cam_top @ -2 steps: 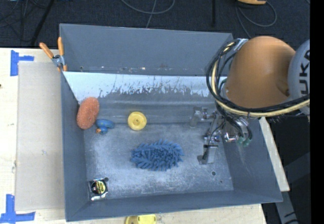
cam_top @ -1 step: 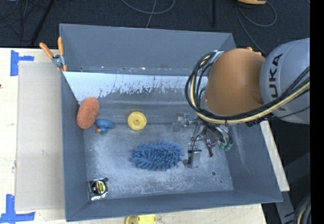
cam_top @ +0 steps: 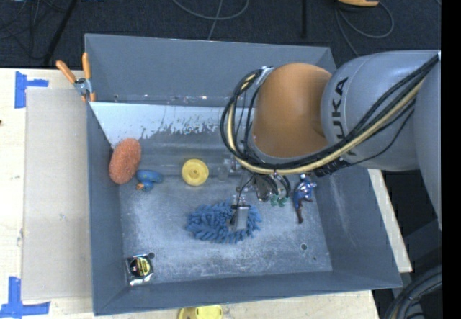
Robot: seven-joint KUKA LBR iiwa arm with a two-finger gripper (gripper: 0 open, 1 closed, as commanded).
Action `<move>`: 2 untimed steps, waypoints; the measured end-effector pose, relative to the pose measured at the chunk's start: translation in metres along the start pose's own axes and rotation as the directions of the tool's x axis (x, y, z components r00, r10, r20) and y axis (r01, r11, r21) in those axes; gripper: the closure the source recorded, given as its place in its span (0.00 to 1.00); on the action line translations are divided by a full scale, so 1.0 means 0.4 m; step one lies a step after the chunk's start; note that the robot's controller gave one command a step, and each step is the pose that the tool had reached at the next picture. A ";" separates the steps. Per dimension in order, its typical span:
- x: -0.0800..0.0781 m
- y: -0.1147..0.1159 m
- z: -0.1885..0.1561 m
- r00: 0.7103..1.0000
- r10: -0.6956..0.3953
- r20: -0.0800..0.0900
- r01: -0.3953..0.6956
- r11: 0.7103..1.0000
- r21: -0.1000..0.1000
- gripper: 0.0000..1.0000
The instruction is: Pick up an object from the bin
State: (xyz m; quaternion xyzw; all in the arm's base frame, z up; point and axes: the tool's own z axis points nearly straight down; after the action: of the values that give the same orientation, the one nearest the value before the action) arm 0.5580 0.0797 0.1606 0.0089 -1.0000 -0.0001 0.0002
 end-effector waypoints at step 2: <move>0.011 -0.025 0.213 1.000 0.030 0.003 -0.030 1.000 0.000 0.00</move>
Offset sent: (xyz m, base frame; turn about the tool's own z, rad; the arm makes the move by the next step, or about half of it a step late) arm -0.0059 -0.0135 -0.0906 0.0362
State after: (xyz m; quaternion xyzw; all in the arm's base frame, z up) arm 0.5535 0.0699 0.0755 -0.0064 -1.0000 -0.0003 -0.0011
